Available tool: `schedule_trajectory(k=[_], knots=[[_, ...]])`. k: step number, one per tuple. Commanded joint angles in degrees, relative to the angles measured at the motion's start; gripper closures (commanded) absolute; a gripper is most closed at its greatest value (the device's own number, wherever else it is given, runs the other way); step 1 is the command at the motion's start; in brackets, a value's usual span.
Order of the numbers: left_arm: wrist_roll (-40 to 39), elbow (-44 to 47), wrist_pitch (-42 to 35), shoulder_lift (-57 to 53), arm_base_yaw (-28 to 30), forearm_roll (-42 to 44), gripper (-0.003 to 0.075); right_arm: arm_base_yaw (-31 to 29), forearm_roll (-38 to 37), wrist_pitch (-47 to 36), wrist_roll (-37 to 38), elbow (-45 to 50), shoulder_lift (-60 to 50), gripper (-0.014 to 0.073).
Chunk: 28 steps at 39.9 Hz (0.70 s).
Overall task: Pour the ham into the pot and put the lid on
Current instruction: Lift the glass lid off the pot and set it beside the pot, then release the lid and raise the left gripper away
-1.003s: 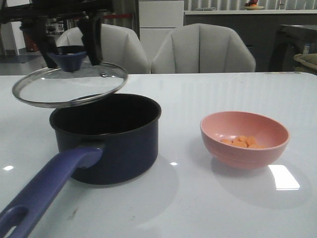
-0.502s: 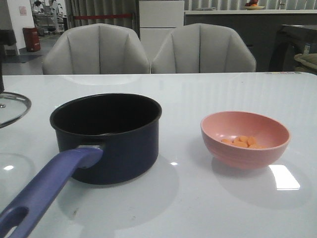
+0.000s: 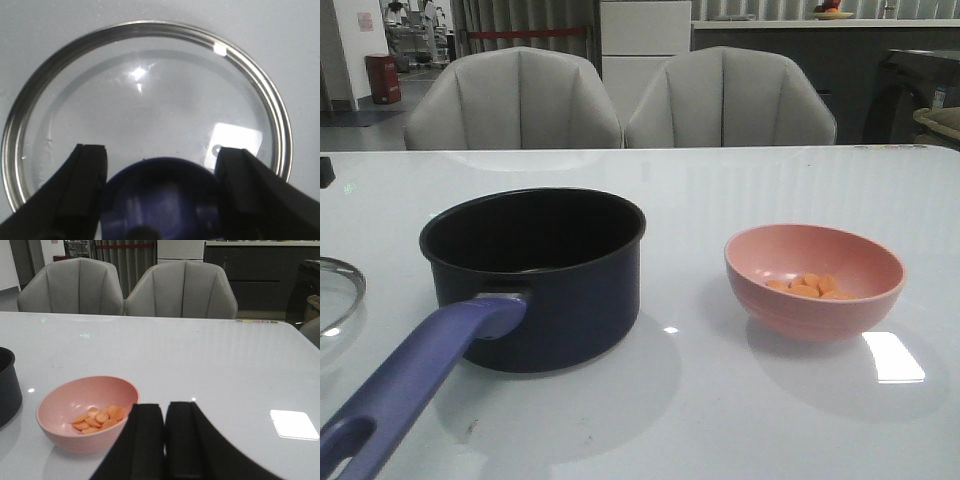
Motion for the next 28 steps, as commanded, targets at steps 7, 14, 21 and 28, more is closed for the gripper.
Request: schedule_trajectory(k=[7,14,21,28], knots=[[0.9,-1.4,-0.3,-1.1,0.0,-0.8,0.0274,-0.4,-0.6,-4.7,-0.1,0.6,-1.2,0.0436],[0.9,-1.6,0.6,-1.1,0.0,0.1,0.017,-0.4,-0.6,-4.7,-0.1,0.6,-1.2,0.0436],[0.9,-4.2,3.1,-1.1,0.0,0.2,0.0186,-0.4,-0.6,-4.7,-0.1,0.6,-1.2,0.0436],[2.2,-7.5,6.2,-3.6,-0.5,0.2,0.0212,-0.4,-0.6,-4.7,-0.1,0.6,-1.2,0.0436]])
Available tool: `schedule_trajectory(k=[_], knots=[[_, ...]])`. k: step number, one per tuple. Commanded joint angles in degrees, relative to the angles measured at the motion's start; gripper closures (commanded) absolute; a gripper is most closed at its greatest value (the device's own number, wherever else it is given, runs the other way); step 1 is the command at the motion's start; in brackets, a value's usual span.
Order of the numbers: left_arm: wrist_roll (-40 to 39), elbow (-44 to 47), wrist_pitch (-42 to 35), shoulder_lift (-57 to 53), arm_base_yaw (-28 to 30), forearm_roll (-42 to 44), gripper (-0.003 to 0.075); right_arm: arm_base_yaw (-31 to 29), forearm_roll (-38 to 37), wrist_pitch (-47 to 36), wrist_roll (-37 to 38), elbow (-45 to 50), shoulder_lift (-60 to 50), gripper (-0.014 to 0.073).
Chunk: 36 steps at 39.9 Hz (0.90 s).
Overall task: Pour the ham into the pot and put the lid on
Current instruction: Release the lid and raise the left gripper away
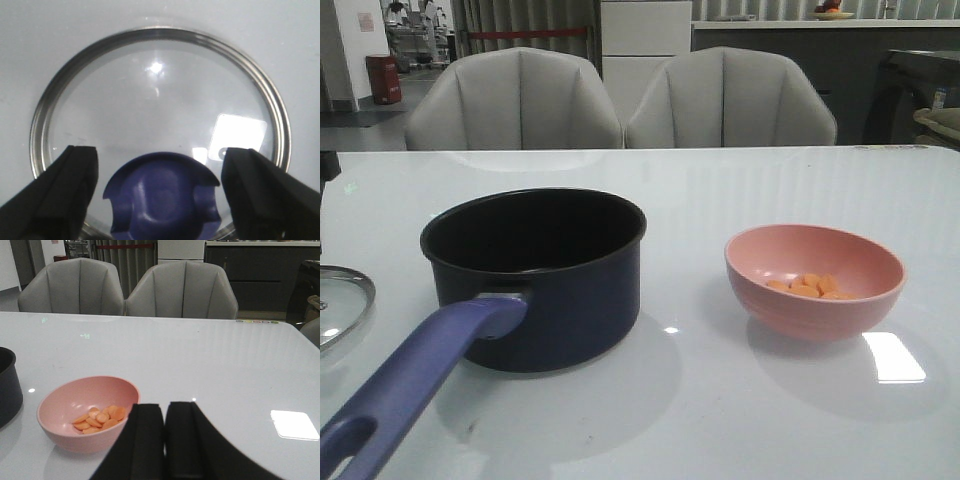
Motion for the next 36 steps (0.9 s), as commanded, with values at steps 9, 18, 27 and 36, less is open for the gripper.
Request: schedule_trajectory(k=[9,18,27,36], knots=[[2.8,-1.5,0.9,-13.4,-2.7,-0.6,0.0255,-0.4,-0.6,-4.7,-0.1,0.6,-1.2,0.0436],[2.8,4.3,-4.0,-27.0,-6.8,-0.6,0.029,-0.4,-0.6,-4.7,-0.1,0.6,-1.2,0.0436],[2.8,14.4,-7.5,-41.5,-9.0,-0.6,0.0293,-0.4,-0.6,-4.7,-0.1,0.6,-1.2,0.0436],[2.8,28.3,-13.1,-58.4,-9.0,0.4,0.0294,-0.4,-0.6,-4.7,-0.1,0.6,-1.2,0.0436]])
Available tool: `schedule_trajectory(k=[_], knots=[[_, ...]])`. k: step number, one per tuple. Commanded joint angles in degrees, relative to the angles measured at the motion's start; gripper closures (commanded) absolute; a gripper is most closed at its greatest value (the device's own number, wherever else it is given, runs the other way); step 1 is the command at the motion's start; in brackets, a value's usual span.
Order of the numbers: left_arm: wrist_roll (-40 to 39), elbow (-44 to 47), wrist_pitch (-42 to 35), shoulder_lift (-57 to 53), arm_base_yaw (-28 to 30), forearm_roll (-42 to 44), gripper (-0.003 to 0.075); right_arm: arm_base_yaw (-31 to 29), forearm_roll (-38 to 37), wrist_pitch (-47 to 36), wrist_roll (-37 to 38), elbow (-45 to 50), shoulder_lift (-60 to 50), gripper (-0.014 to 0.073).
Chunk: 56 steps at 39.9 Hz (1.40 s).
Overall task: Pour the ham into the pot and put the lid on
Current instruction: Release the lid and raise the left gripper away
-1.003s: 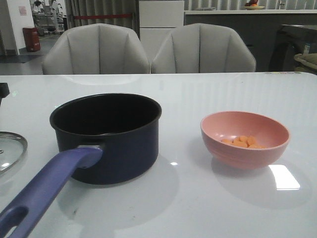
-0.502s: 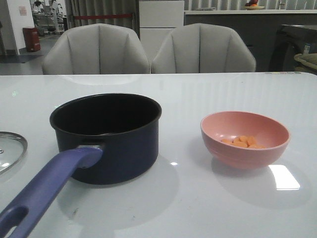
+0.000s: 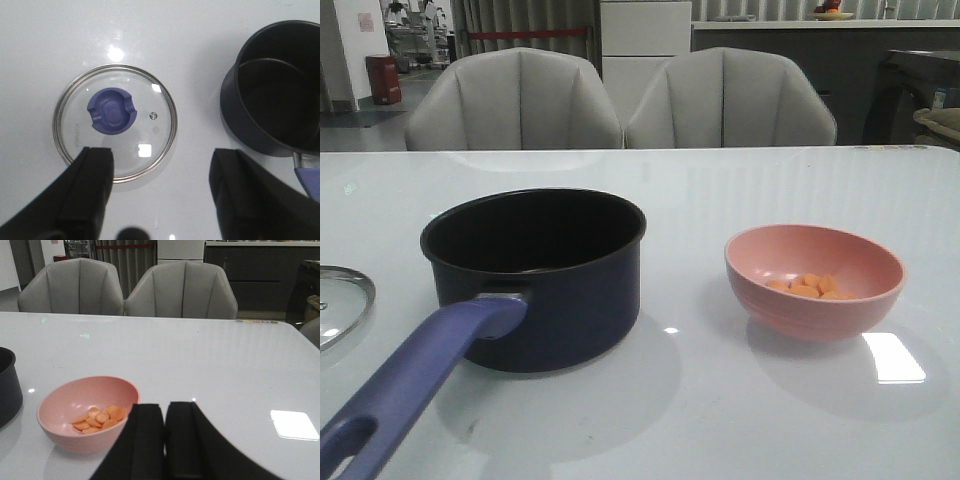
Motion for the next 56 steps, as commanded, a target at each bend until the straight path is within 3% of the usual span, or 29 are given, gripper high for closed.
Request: schedule_trajectory(k=[1,15,25,35,38,45,50,56], knots=[[0.0,4.6,-6.8,-8.8,-0.3,0.8,0.0294,-0.4,-0.6,-4.7,-0.1,0.6,-1.2,0.0436],[0.0,19.3,-18.8,-35.5,-1.8,0.9,0.0294,-0.4,-0.6,-4.7,-0.1,0.6,-1.1,0.0436],[0.0,25.3,-19.5,-48.2,-8.9,6.4,0.0294,-0.4,-0.6,-4.7,-0.1,0.6,-1.1,0.0436],[0.0,32.2,-24.9,-57.9,-9.5,7.4,0.0296,-0.4,-0.6,-5.1,-0.2,0.6,-1.1,0.0436],[0.0,32.4,-25.1,-57.6,-9.5,7.4,0.0328,-0.4,-0.6,-6.1,-0.2,0.6,-1.1,0.0436],[0.0,32.6,-25.2,-57.6,-9.5,7.2,0.0489,-0.4,-0.3,-15.1,-0.1,-0.5,-1.1,0.0436],[0.0,32.6,-25.7,-57.6,-9.5,7.2,0.057,-0.4,-0.2,-9.1,-0.1,-6.2,1.7,0.0436],[0.0,32.7,-25.8,-57.6,-9.5,7.2,0.0597,-0.4,-0.2,0.6,-0.1,-14.8,11.1,0.0436]])
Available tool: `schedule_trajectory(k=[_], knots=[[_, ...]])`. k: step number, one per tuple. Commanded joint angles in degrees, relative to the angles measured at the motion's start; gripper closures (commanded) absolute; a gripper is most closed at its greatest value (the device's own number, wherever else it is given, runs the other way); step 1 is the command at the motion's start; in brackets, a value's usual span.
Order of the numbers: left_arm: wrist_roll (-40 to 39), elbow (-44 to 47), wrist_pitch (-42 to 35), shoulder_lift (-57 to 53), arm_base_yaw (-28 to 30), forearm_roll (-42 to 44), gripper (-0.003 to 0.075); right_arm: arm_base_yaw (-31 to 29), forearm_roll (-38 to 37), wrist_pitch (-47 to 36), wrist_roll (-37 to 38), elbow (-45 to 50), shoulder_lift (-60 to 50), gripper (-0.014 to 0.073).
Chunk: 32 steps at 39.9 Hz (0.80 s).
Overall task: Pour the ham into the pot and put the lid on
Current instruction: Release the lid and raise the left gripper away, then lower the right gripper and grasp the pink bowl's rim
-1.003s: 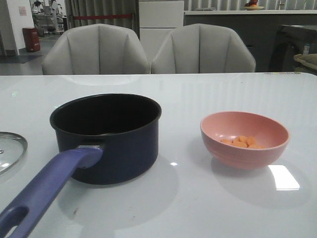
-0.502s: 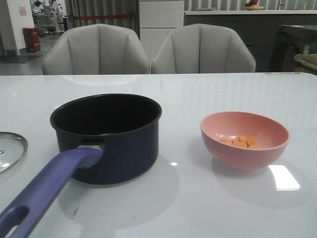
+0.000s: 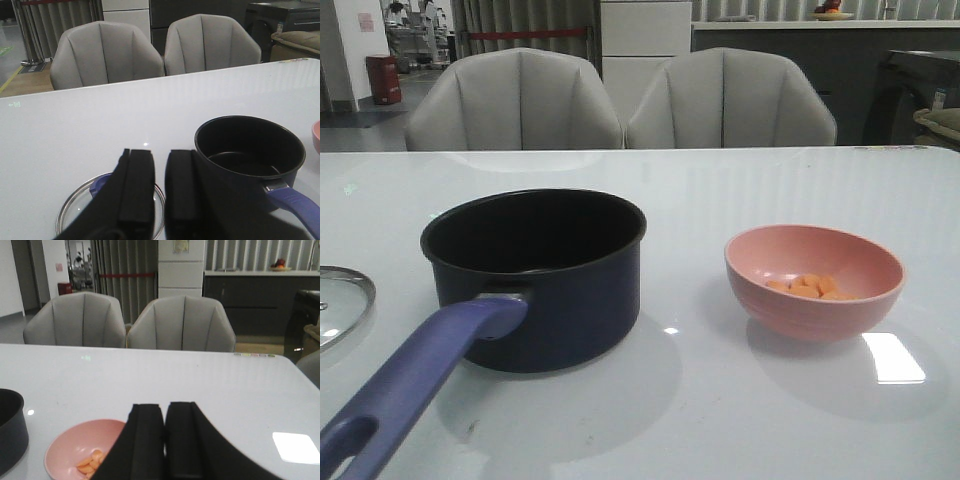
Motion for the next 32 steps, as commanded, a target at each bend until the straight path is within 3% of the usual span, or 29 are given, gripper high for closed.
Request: schedule_trajectory(k=[1,14,17,21,24,32], knots=[[-0.1,-1.3,-5.2,-0.9,-0.5,0.0,0.0596,-0.4,-0.2,1.7,-0.1,-6.0,6.7,0.0436],[-0.1,-1.0,-6.2,-0.9,-0.5,0.0,0.0596,-0.4,0.1,1.6,-0.1,-7.9,17.6,0.0417],[-0.1,-1.0,-6.2,-0.9,-0.5,0.0,0.0596,-0.4,0.1,3.8,-0.1,-9.9,20.3,0.0349],[-0.1,-1.0,-6.2,-0.9,-0.5,0.0,0.0596,-0.4,0.3,8.1,-0.1,-14.5,26.5,0.0158],[-0.1,-1.0,-6.2,-0.9,-0.5,0.0,0.0596,-0.4,2.5,9.4,-0.1,-17.8,31.8,0.007],[-0.1,-1.0,-6.2,-0.9,-0.5,0.0,0.0596,-0.4,9.5,14.1,-0.1,-25.7,46.2,0.007]])
